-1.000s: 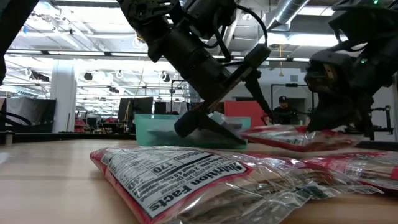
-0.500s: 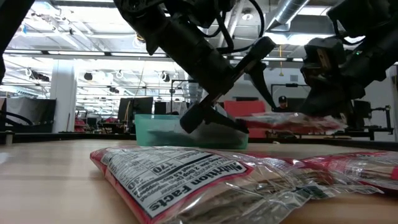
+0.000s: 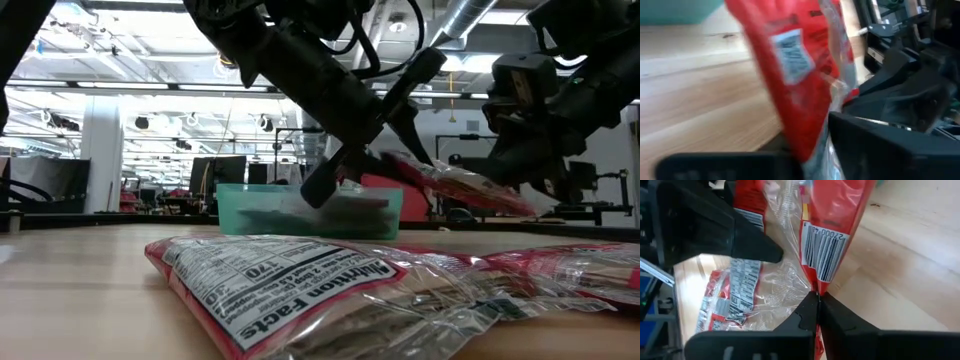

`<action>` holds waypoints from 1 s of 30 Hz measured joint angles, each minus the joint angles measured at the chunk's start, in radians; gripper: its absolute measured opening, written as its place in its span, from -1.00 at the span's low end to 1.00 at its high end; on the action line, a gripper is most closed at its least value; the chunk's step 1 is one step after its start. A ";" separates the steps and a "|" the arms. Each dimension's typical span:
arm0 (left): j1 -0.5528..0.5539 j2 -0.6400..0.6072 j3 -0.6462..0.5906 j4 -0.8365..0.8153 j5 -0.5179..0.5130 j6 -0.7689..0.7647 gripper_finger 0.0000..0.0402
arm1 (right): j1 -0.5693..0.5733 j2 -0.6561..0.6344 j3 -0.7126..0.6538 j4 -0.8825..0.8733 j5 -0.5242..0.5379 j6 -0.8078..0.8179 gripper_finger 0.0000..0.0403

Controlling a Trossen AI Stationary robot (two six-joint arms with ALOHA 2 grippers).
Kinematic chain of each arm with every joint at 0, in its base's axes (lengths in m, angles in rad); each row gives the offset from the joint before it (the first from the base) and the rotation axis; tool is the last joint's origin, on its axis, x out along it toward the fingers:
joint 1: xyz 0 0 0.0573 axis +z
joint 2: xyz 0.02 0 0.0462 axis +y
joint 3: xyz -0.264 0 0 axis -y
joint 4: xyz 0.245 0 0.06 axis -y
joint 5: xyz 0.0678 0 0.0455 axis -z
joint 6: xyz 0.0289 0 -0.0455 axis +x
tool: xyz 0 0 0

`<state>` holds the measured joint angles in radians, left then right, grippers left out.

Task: Sort popcorn bags into baskets
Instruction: Put the red popcorn bag into the blue bin

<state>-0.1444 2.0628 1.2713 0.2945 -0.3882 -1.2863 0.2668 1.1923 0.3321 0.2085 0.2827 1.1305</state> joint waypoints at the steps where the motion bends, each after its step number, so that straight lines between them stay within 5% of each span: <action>1: 0.000 0.000 0.000 0.004 0.003 0.008 -0.80 | 0.001 0.000 0.000 0.004 -0.002 -0.019 -0.80; 10: 0.006 -0.074 0.000 -0.066 0.043 0.056 -0.94 | 0.009 -0.071 0.002 0.010 -0.027 -0.098 -0.62; 18: 0.060 -0.245 0.000 -0.355 0.029 0.177 -0.94 | 0.029 -0.253 0.004 0.024 -0.024 -0.169 -0.38; 30: 0.322 -0.582 0.000 -0.809 0.192 0.487 -0.97 | 0.027 -0.354 0.002 -0.030 0.007 -0.199 -0.19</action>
<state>0.1777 1.4808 1.2716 -0.5149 -0.1957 -0.7989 0.2943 0.8387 0.3345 0.1783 0.2900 0.9310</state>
